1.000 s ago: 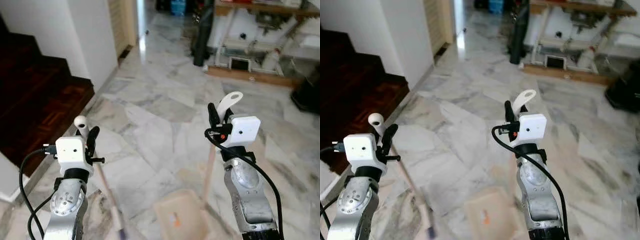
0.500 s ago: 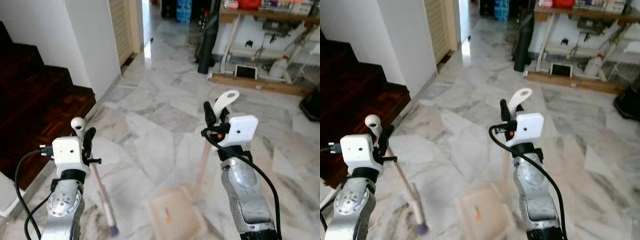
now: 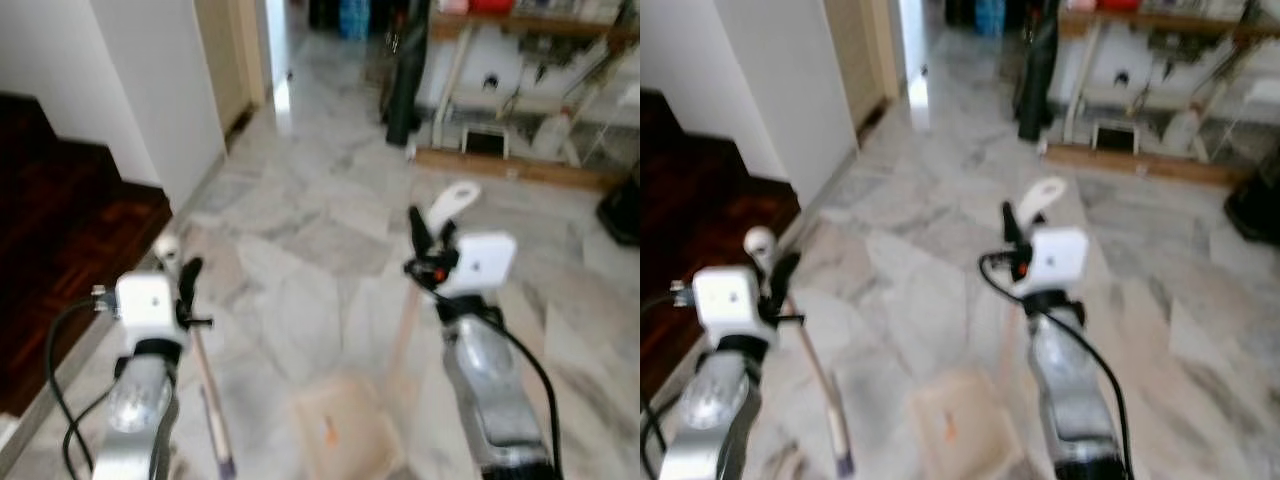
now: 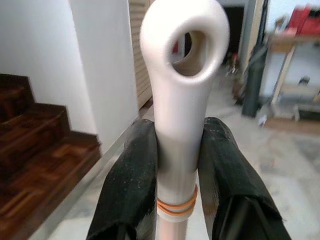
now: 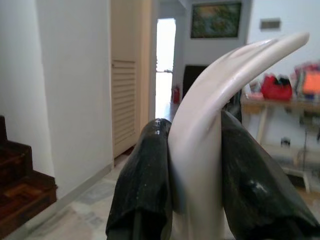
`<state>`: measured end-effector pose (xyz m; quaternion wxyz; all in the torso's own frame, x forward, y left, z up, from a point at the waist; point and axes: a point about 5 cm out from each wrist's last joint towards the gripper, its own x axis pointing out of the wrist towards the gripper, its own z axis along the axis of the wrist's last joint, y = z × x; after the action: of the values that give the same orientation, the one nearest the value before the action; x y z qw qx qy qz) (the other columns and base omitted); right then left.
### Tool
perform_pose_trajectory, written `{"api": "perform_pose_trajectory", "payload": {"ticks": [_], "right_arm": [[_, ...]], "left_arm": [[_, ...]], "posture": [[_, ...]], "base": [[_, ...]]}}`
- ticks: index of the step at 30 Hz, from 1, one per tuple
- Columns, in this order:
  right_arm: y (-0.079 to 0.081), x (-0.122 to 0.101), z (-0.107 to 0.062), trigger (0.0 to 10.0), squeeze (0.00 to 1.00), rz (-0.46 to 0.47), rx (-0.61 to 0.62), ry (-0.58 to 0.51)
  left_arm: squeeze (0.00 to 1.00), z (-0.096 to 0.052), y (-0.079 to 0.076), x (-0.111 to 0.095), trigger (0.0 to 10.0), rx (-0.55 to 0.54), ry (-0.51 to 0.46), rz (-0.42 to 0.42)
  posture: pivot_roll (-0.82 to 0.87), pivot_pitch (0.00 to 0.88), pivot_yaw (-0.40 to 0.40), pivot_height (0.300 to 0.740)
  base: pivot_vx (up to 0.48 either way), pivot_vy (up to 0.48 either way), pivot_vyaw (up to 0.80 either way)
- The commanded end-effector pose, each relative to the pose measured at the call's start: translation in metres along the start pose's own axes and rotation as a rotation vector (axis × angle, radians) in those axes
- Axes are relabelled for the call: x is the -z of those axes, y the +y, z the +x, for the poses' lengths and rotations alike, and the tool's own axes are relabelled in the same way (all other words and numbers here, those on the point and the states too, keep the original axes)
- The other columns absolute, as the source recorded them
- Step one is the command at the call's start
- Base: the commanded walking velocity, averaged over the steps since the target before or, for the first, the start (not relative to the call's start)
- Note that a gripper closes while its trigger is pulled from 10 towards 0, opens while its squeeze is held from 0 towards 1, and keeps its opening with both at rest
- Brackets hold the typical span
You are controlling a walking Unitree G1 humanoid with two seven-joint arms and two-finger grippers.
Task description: Sweep floor
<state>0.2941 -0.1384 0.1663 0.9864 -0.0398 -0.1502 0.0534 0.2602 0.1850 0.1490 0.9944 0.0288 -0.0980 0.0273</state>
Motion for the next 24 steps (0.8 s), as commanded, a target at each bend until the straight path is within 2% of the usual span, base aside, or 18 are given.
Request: {"api": "perform_pose_trajectory", "payload": {"ticks": [1, 9, 19, 24], "right_arm": [[0.005, -0.008, 0.005, 10.0, 0.00, 0.017, -0.009, -0.051], [-0.012, -0.005, 0.001, 10.0, 0.00, -0.032, 0.073, -0.055], [-0.025, -0.003, -0.001, 10.0, 0.00, -0.047, 0.146, -0.061], [-0.029, -0.005, -0.001, 10.0, 0.00, -0.050, 0.181, -0.074]], "left_arm": [[0.00, 0.002, 0.000, -0.003, 10.0, 0.014, -0.030, -0.017], [0.00, 0.007, -0.013, 0.005, 10.0, 0.102, -0.004, -0.048], [0.00, 0.016, -0.014, 0.013, 10.0, 0.124, 0.004, -0.049], [0.00, 0.022, -0.020, 0.013, 10.0, 0.156, -0.009, -0.055]], "posture": [[0.00, 0.000, -0.012, 0.740], [-0.05, 0.000, 0.020, 0.740], [-0.10, 0.000, 0.036, 0.740], [-0.11, 0.000, 0.032, 0.740]], "base": [[0.341, 0.000, 0.00], [0.334, 0.000, 0.00], [0.323, 0.000, 0.00], [0.322, 0.000, 0.00]]}}
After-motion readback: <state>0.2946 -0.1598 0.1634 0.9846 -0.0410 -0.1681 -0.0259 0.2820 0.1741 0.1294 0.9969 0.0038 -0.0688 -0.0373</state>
